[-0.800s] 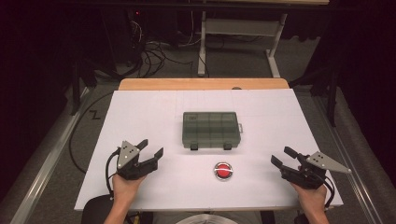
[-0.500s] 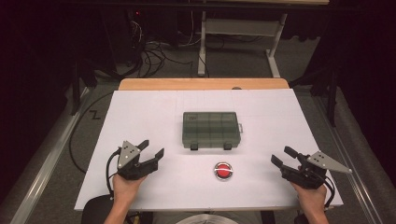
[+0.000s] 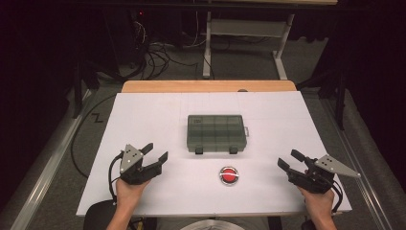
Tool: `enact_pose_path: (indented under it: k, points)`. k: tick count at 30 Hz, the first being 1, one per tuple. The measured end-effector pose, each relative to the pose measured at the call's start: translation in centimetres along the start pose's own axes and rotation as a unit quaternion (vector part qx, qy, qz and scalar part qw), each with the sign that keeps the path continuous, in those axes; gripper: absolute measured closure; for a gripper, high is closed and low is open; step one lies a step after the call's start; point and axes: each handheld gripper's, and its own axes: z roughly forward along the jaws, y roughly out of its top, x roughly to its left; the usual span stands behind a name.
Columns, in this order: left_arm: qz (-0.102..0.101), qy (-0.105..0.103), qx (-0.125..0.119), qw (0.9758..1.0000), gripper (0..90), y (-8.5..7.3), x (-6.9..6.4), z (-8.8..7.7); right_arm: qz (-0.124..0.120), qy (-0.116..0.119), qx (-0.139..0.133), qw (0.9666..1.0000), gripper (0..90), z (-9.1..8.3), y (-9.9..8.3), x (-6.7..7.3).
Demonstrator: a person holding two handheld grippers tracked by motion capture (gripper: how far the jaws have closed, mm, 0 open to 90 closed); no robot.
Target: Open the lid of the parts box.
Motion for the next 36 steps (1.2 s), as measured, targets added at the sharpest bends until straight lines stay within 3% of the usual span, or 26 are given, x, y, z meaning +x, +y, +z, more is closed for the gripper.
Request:
enact_pose_path:
  k: [13, 26, 36]
  points:
    - [0.0, -0.001, -0.002, 1.0, 36.4, 0.2, 0.0, 0.2, 0.004, -0.003, -0.004, 1.0, 35.5, 0.1, 0.2, -0.1]
    - [-0.001, -0.002, -0.012, 0.9999, 36.7, 0.6, 0.1, 0.5, -0.007, -0.001, -0.003, 1.0, 36.5, 0.9, 0.5, 0.1]
    - [0.0, -0.007, -0.004, 1.0, 36.7, 1.2, 0.1, 1.4, -0.017, -0.002, -0.009, 0.9998, 36.4, 1.3, 1.1, 0.5]
